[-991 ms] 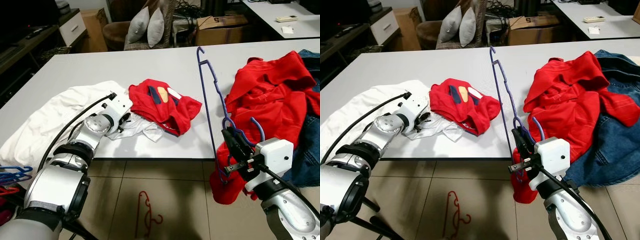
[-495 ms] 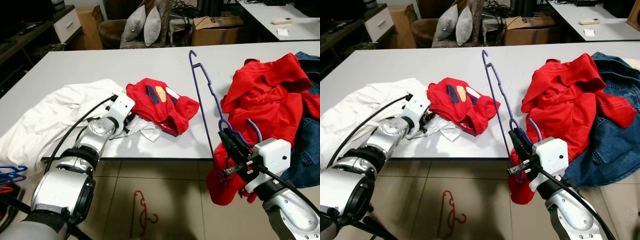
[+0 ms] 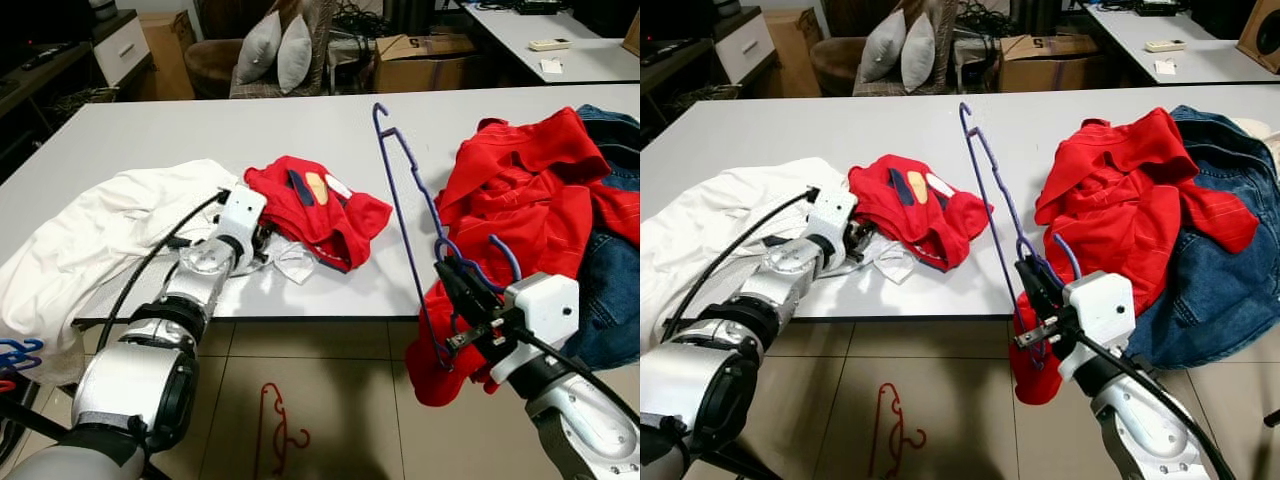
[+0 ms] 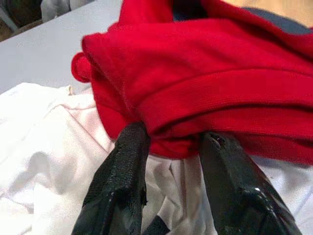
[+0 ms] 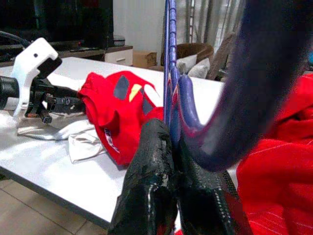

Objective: Hang hanger

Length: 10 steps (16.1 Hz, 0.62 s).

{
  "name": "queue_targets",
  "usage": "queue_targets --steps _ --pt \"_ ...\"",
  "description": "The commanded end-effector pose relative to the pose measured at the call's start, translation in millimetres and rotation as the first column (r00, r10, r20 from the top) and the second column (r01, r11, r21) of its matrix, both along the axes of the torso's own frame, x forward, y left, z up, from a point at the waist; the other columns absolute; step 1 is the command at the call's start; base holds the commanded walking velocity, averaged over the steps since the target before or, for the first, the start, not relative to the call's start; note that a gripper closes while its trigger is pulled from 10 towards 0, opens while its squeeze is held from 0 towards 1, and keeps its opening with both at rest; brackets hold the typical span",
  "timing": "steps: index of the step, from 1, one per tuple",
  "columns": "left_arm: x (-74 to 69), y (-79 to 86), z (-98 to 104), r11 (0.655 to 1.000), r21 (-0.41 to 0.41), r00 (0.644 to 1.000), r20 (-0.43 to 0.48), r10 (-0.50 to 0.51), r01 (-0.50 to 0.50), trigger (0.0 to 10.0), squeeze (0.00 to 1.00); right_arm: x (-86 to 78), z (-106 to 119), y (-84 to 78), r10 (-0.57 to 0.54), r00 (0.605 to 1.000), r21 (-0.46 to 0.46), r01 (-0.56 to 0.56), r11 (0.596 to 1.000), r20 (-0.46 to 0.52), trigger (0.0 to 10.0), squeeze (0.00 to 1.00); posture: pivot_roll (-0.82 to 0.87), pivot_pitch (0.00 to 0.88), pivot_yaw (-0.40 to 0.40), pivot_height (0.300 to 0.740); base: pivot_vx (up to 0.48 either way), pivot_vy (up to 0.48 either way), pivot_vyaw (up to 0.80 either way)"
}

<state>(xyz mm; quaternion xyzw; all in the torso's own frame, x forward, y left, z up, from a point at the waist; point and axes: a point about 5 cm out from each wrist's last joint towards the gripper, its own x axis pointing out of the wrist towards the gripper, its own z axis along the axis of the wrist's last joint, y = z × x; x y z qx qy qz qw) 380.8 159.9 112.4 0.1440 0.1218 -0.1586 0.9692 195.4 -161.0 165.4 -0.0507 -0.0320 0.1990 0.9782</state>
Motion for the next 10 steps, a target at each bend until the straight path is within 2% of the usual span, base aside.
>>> queue_targets --steps 1,6,10 --pt "-1.5 8.8 -0.6 1.000 -0.015 1.000 -0.001 0.010 -0.010 10.0 0.00 -1.7 2.6 1.9 0.005 1.000 0.008 -0.005 1.000 0.007 10.0 0.00 -0.18 0.000 0.102 0.740 0.000 0.000 0.00" --pt "-2.7 12.6 0.1 0.999 -0.052 1.000 -0.001 -0.014 0.014 10.0 0.00 -0.4 2.1 4.0 0.006 1.000 0.014 -0.006 1.000 0.008 10.0 0.00 -0.17 0.000 0.105 0.740 0.000 0.000 0.00" --pt "-1.1 13.3 5.2 0.990 -0.139 1.000 0.018 -0.005 0.007 10.0 0.00 -0.2 1.7 4.8 0.009 1.000 0.013 -0.009 1.000 0.007 10.0 0.00 -0.17 0.000 0.103 0.740 0.000 0.000 0.00"
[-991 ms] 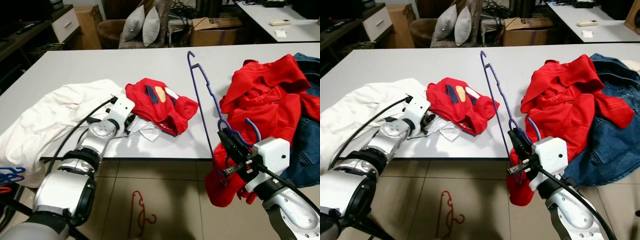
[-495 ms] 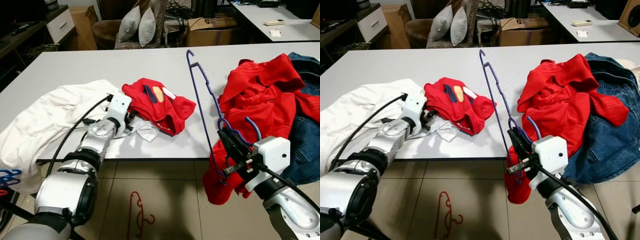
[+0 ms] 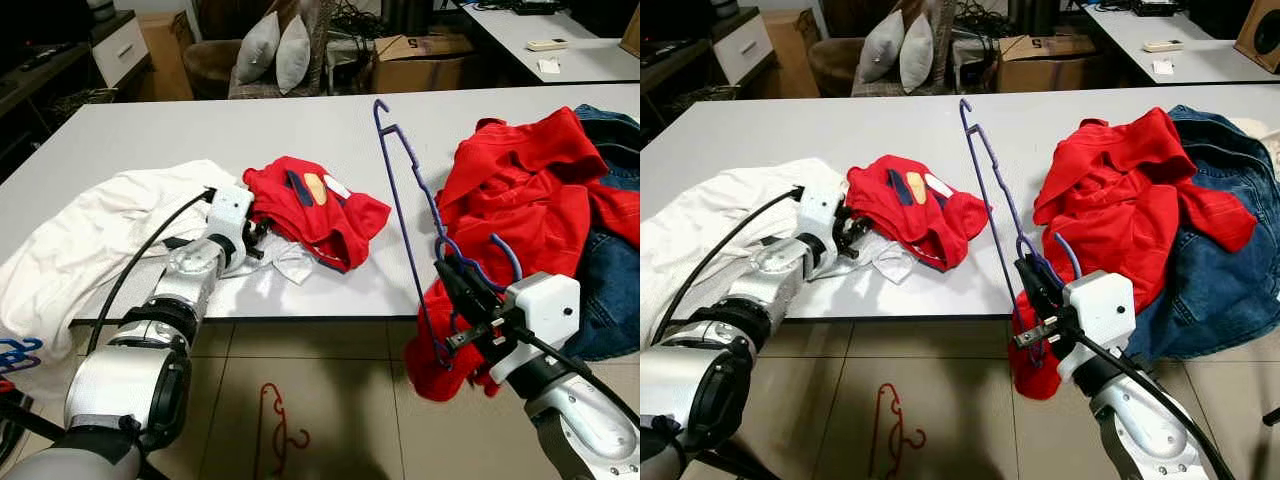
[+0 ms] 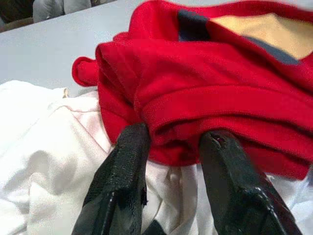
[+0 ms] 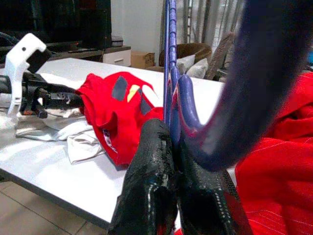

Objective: Hang hanger

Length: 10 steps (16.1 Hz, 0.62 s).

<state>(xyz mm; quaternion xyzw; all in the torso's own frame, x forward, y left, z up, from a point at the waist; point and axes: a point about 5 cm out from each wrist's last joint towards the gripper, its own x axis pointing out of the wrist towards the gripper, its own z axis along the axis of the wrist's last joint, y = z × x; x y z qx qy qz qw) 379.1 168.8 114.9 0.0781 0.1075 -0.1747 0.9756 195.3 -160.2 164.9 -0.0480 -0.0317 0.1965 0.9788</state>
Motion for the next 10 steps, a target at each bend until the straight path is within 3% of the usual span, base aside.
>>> queue_targets --steps 1,7,8,10 --pt "1.1 2.9 3.9 1.000 -0.018 1.000 0.015 -0.003 0.003 10.0 0.00 -0.1 2.2 3.9 0.014 1.000 0.007 -0.014 1.000 0.009 10.0 0.00 -0.17 0.000 0.105 0.740 0.000 0.000 0.00" --pt "-4.0 0.1 -1.2 0.989 -0.074 0.990 -0.047 -0.134 0.131 10.0 0.00 -1.3 1.7 4.1 0.013 1.000 0.003 -0.014 1.000 0.008 10.0 0.00 -0.18 0.000 0.115 0.740 0.000 0.000 0.00" --pt "-6.7 4.2 -3.8 0.981 0.001 0.978 -0.079 -0.191 0.192 10.0 0.00 -2.0 1.8 3.4 0.012 1.000 0.000 -0.012 1.000 0.007 10.0 0.00 -0.19 0.000 0.117 0.740 0.000 0.000 0.00" --pt "-7.6 15.8 -3.4 0.966 0.147 0.975 -0.098 -0.199 0.211 10.0 0.00 -2.5 2.0 2.3 0.006 1.000 -0.002 -0.006 1.000 0.009 10.0 0.00 -0.18 0.000 0.120 0.740 0.000 0.000 0.00"
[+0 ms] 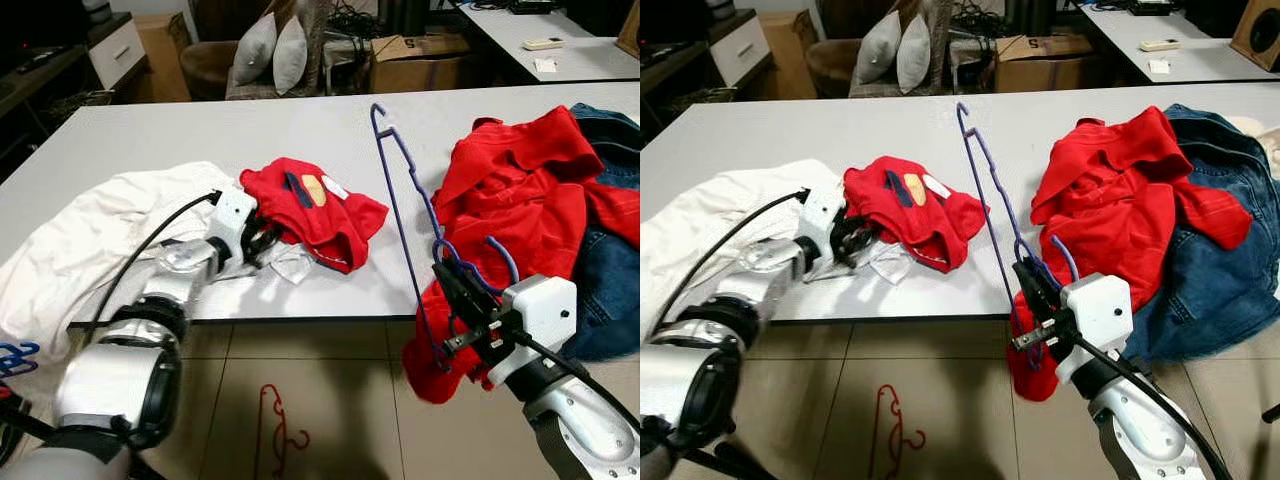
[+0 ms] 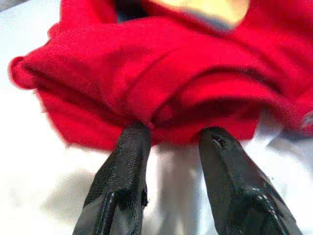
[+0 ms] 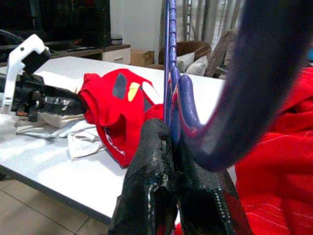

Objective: Hang hanger

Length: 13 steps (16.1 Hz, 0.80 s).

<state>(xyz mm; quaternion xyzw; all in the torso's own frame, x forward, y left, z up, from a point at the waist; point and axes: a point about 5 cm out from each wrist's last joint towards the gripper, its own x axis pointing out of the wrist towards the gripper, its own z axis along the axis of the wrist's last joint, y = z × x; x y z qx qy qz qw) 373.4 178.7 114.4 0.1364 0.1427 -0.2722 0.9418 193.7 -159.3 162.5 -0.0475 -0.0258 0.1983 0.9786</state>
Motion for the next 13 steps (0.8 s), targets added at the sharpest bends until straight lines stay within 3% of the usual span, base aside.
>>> queue_targets --steps 1,2,3,4,6,9,11,13 --pt "-0.9 7.5 -0.4 0.999 0.036 1.000 0.003 0.012 -0.012 10.0 0.00 -0.9 4.4 1.2 0.002 1.000 0.000 -0.002 1.000 0.021 10.0 0.00 -0.18 0.000 0.120 0.740 0.000 0.000 0.00" --pt "1.3 9.0 6.3 0.999 -0.030 1.000 0.013 0.018 -0.018 10.0 0.00 -0.8 4.2 1.4 0.000 1.000 0.001 0.000 1.000 0.022 10.0 0.00 -0.18 0.000 0.121 0.740 0.000 0.000 0.00" --pt "2.4 9.1 10.7 0.996 -0.092 1.000 0.014 0.011 -0.010 10.0 0.60 -0.5 4.1 2.2 0.001 1.000 0.003 -0.001 1.000 0.023 10.0 0.00 -0.18 0.000 0.123 0.740 0.000 0.000 0.00" --pt "2.3 8.1 12.8 0.989 -0.148 1.000 0.005 -0.007 0.008 10.0 1.00 -0.4 4.0 3.0 0.001 1.000 0.005 -0.002 1.000 0.024 10.0 0.00 -0.18 0.000 0.123 0.740 0.000 0.000 0.00" --pt "3.3 11.4 14.0 0.986 -0.167 0.999 0.012 0.033 -0.030 10.0 1.00 -0.5 4.0 3.0 0.001 1.000 0.006 -0.001 1.000 0.025 10.0 0.00 -0.18 0.000 0.124 0.740 0.000 0.000 0.00" --pt "7.7 22.8 18.2 0.963 -0.194 0.980 0.030 0.197 -0.187 10.0 1.00 -0.5 3.8 2.7 0.002 1.000 0.006 -0.002 1.000 0.024 10.0 0.00 -0.18 0.000 0.122 0.740 0.000 0.000 0.00" --pt "7.3 19.1 14.4 0.944 -0.248 0.974 0.008 0.225 -0.216 10.0 1.00 0.2 3.2 3.9 0.008 1.000 0.006 -0.008 1.000 0.023 10.0 0.00 -0.18 0.000 0.120 0.740 0.000 0.000 0.00" --pt "6.5 15.1 9.6 0.948 -0.221 0.972 0.005 0.236 -0.230 10.0 1.00 1.0 3.4 4.2 0.010 1.000 0.007 -0.010 1.000 0.025 10.0 0.00 -0.18 0.000 0.119 0.740 0.000 0.000 0.00"
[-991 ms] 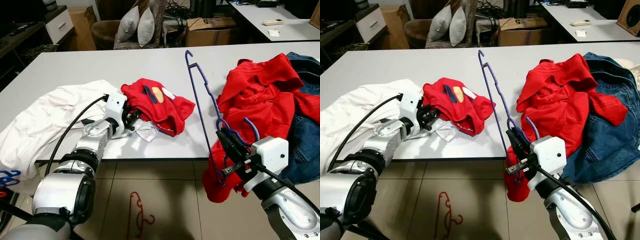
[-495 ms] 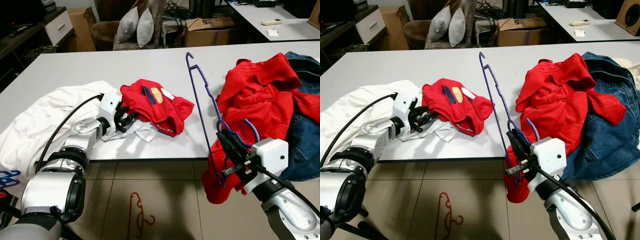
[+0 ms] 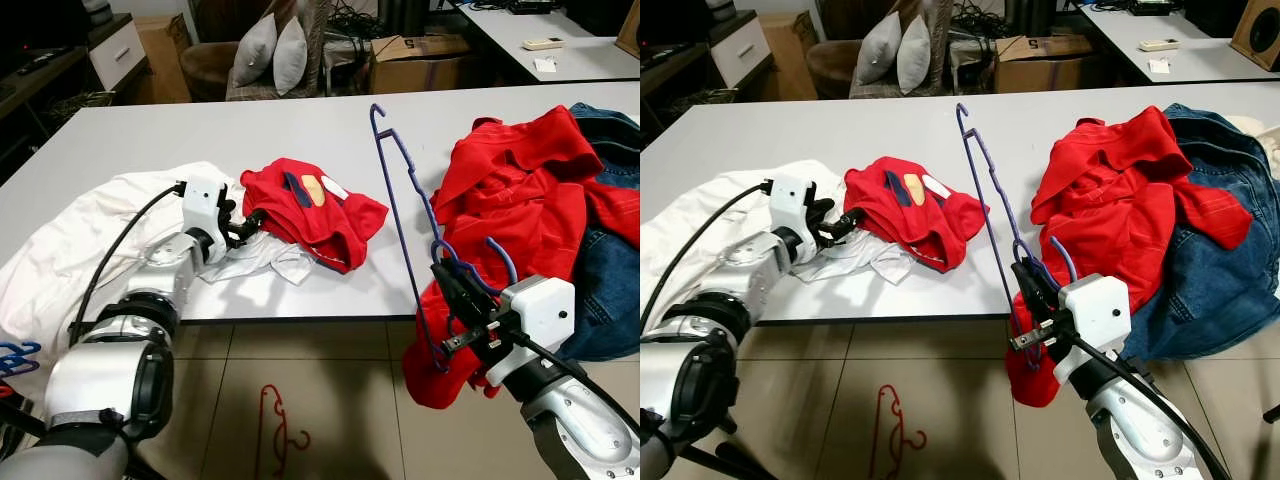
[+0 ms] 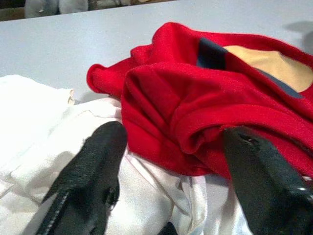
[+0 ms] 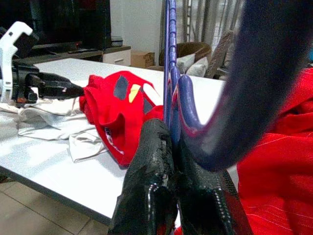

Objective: Hang hanger

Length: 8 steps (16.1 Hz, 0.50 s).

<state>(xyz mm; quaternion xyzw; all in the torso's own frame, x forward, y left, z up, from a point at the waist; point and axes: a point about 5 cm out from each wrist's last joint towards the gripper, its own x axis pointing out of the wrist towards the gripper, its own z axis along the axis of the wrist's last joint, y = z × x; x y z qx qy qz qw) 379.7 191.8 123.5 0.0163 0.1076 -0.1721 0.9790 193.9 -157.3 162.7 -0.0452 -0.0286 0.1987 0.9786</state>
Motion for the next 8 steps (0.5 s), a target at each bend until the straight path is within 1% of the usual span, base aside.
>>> queue_targets --steps 1,2,3,4,5,6,8 --pt "0.0 1.0 -2.3 0.999 0.026 1.000 -0.014 0.028 -0.027 10.0 0.88 0.9 3.2 2.2 0.011 1.000 0.000 -0.011 1.000 0.020 10.0 0.00 -0.18 0.000 0.120 0.740 0.000 0.000 0.00" --pt "0.3 1.7 -3.1 0.998 0.035 0.998 -0.015 0.056 -0.056 10.0 0.00 0.9 3.0 2.3 0.013 1.000 -0.004 -0.013 1.000 0.020 10.0 0.00 -0.18 0.000 0.120 0.740 0.000 0.000 0.00" --pt "0.6 5.5 -3.5 0.993 0.072 0.995 -0.018 0.094 -0.093 10.0 0.00 0.4 2.8 2.2 0.014 1.000 -0.009 -0.014 1.000 0.018 10.0 0.00 -0.19 0.000 0.121 0.740 0.000 0.000 0.00" --pt "0.6 8.9 -3.3 0.988 0.108 0.994 -0.018 0.109 -0.106 10.0 0.00 0.1 2.6 2.1 0.014 1.000 -0.011 -0.014 1.000 0.017 10.0 0.00 -0.19 0.000 0.121 0.740 0.000 0.000 0.00" --pt "-0.7 16.3 -4.1 0.970 0.225 0.995 -0.021 0.099 -0.092 10.0 0.00 -1.0 2.4 1.8 0.012 1.000 -0.014 -0.011 1.000 0.016 10.0 0.00 -0.19 0.000 0.126 0.740 0.000 0.000 0.00" --pt "-2.7 20.9 -5.4 0.950 0.309 0.998 -0.033 0.057 -0.044 10.0 0.00 -2.0 2.1 1.5 0.009 1.000 -0.015 -0.009 1.000 0.015 10.0 0.00 -0.19 0.000 0.127 0.740 0.000 0.000 0.00" --pt "-6.2 27.3 -6.1 0.920 0.390 0.998 -0.060 -0.022 0.044 10.0 0.00 -2.8 1.3 1.6 0.007 1.000 -0.014 -0.007 1.000 0.013 10.0 0.00 -0.19 0.000 0.127 0.740 0.000 0.000 0.00"
